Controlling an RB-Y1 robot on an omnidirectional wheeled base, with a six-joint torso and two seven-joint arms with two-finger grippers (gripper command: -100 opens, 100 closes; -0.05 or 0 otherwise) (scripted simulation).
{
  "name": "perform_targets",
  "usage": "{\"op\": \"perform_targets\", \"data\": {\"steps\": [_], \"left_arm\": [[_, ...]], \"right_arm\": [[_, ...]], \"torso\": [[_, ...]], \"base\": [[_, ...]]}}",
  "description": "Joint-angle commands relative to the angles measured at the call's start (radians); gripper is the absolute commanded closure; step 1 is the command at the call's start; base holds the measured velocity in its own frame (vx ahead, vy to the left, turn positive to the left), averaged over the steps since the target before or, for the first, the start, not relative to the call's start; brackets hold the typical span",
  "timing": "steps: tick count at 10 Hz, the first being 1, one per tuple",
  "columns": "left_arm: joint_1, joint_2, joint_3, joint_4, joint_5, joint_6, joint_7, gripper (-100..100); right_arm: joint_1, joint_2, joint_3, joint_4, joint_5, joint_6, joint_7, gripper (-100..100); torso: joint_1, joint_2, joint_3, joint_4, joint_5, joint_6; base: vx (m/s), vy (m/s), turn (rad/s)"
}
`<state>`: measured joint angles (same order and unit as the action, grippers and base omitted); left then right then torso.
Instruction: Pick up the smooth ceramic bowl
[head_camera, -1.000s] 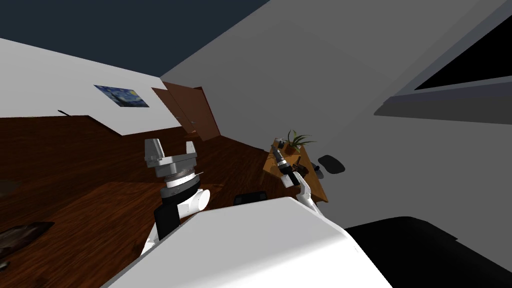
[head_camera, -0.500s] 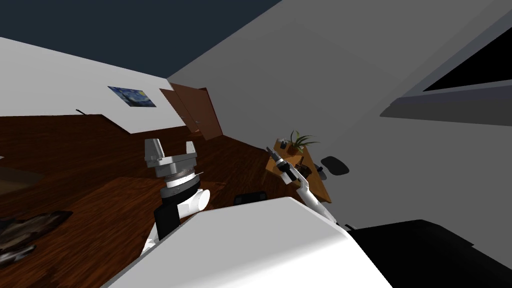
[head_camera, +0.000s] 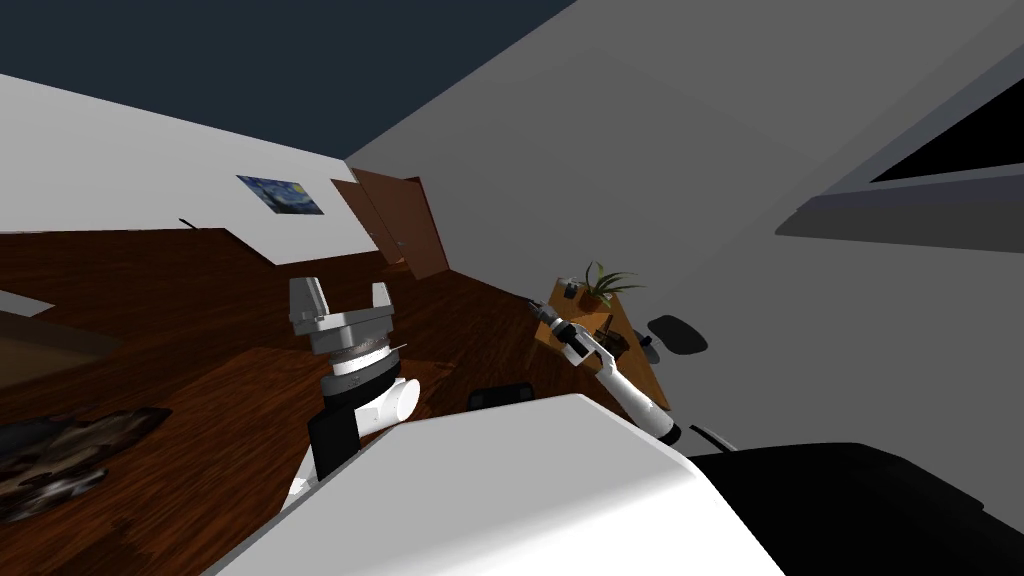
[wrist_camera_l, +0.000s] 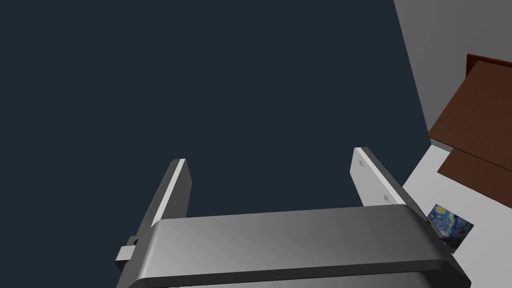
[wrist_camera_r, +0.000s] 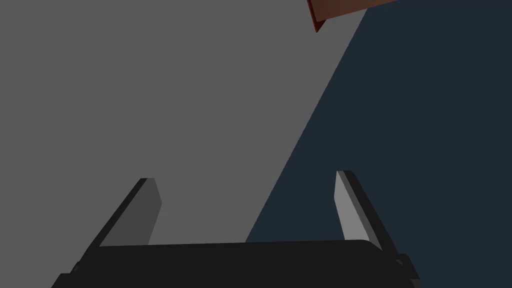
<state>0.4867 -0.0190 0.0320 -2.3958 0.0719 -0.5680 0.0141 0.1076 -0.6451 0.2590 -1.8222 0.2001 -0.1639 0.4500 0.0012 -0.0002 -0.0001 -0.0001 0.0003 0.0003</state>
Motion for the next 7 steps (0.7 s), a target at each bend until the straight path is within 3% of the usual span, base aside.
{"op": "perform_targets", "data": {"steps": [1, 2, 3, 5, 6, 7], "left_arm": [[0.000, 0.000, 0.000, 0.000, 0.000, 0.000, 0.000, 0], [0.000, 0.000, 0.000, 0.000, 0.000, 0.000, 0.000, 0], [0.000, 0.000, 0.000, 0.000, 0.000, 0.000, 0.000, 0], [0.000, 0.000, 0.000, 0.000, 0.000, 0.000, 0.000, 0], [0.000, 0.000, 0.000, 0.000, 0.000, 0.000, 0.000, 0], [0.000, 0.000, 0.000, 0.000, 0.000, 0.000, 0.000, 0]], "right_arm": [[0.001, -0.040, 0.013, 0.007, 0.008, 0.005, 0.024, -100], [-0.010, -0.075, 0.045, 0.038, 0.024, 0.012, 0.059, -100], [-0.010, -0.083, 0.045, 0.038, 0.024, 0.012, 0.059, -100], [-0.028, -0.154, 0.113, 0.099, 0.057, 0.025, 0.122, -100], [-0.028, -0.169, 0.114, 0.101, 0.057, 0.025, 0.127, -100], [-0.035, -0.212, 0.151, 0.133, 0.073, 0.030, 0.161, -100]], "torso": [[0.000, 0.000, 0.000, 0.000, 0.000, 0.000], [-0.001, 0.000, 0.000, 0.000, 0.000, 0.000], [-0.001, 0.000, 0.000, 0.000, 0.000, 0.000], [-0.001, 0.000, 0.000, 0.000, 0.000, 0.000], [-0.002, 0.000, 0.000, 0.000, 0.000, 0.000], [-0.002, 0.000, 0.000, 0.000, 0.000, 0.000]], "base": [[0.003, 0.020, 0.019], [0.004, 0.014, 0.028], [0.004, 0.008, 0.017], [0.014, 0.005, 0.039], [0.015, 0.000, 0.009], [0.016, -0.003, 0.025]]}}
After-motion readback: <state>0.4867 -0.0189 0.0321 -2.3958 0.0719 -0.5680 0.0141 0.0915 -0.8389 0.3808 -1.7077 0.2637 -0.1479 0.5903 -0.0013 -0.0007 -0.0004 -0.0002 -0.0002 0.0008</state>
